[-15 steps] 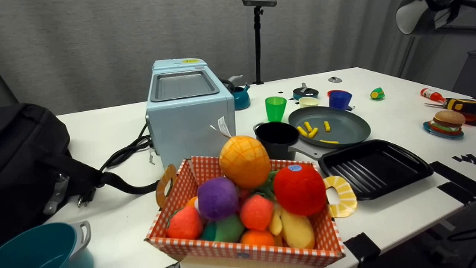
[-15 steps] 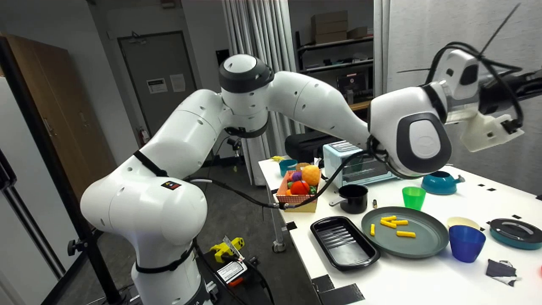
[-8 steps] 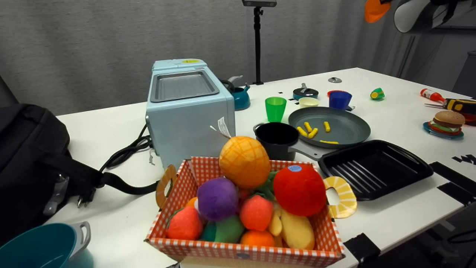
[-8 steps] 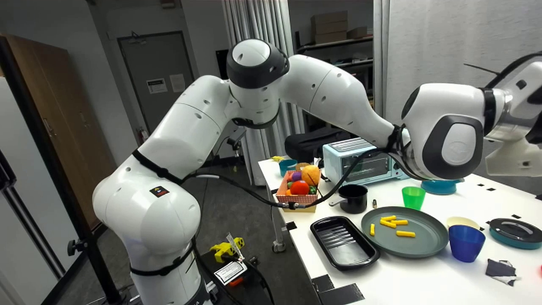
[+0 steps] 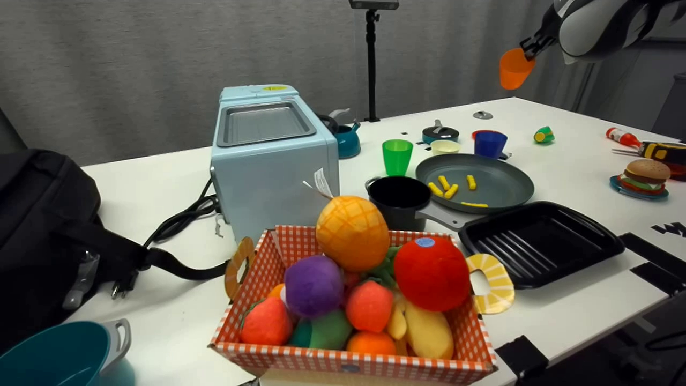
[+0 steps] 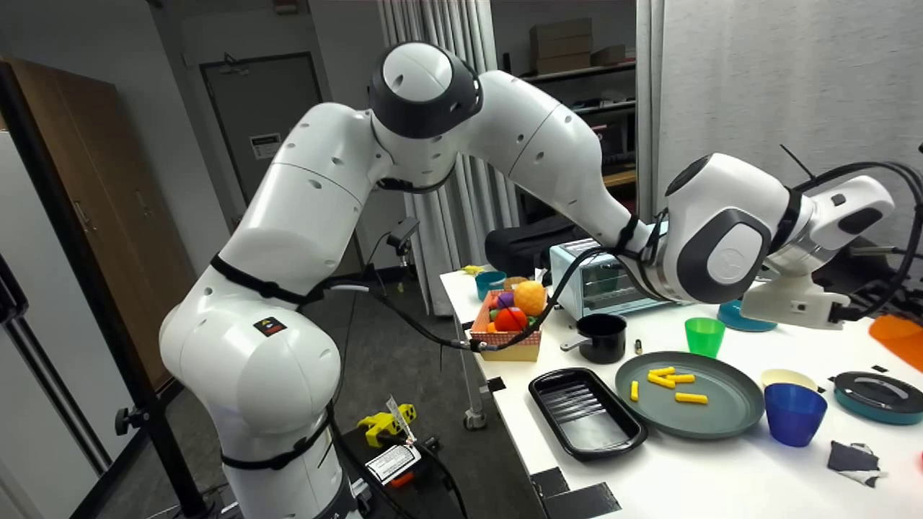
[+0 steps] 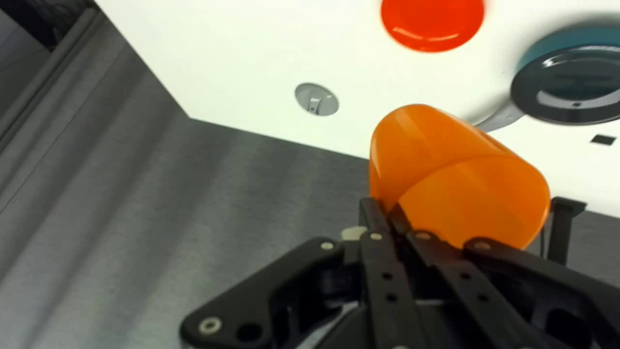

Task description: Pour the fries out of the orange cup and onto the plate

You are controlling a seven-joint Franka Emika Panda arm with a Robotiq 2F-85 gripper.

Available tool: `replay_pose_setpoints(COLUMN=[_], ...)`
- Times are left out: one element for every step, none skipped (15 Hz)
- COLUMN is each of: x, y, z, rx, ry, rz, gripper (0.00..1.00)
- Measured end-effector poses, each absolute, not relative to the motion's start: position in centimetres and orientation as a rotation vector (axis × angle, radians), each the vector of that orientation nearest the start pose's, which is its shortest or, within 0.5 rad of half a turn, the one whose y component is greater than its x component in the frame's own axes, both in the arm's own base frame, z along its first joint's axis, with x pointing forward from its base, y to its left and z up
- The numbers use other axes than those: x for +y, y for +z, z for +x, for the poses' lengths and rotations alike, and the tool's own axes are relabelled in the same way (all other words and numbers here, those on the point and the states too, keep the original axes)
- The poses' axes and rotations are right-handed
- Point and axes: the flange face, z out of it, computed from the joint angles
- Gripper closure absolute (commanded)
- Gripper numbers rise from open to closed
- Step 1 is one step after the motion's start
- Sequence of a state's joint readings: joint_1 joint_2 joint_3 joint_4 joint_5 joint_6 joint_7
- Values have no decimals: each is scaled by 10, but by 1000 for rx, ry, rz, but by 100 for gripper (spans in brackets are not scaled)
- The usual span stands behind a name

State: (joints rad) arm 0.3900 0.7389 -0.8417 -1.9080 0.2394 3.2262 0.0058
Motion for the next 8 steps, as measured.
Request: replay_pose_setpoints(x=[-231, -228, -227, -227, -228, -230, -233, -235], y=[312, 310, 307, 304, 301, 298, 295, 292], z=[634, 632, 628, 624, 619, 613, 607, 602], rx=[-404, -406, -411, -419, -427, -441, -456, -477], ry=[929, 891, 850, 806, 757, 704, 651, 594], rz=[2443, 2488, 2533, 2575, 2617, 2658, 2699, 2739], gripper=[99, 99, 99, 99, 99, 99, 99, 99])
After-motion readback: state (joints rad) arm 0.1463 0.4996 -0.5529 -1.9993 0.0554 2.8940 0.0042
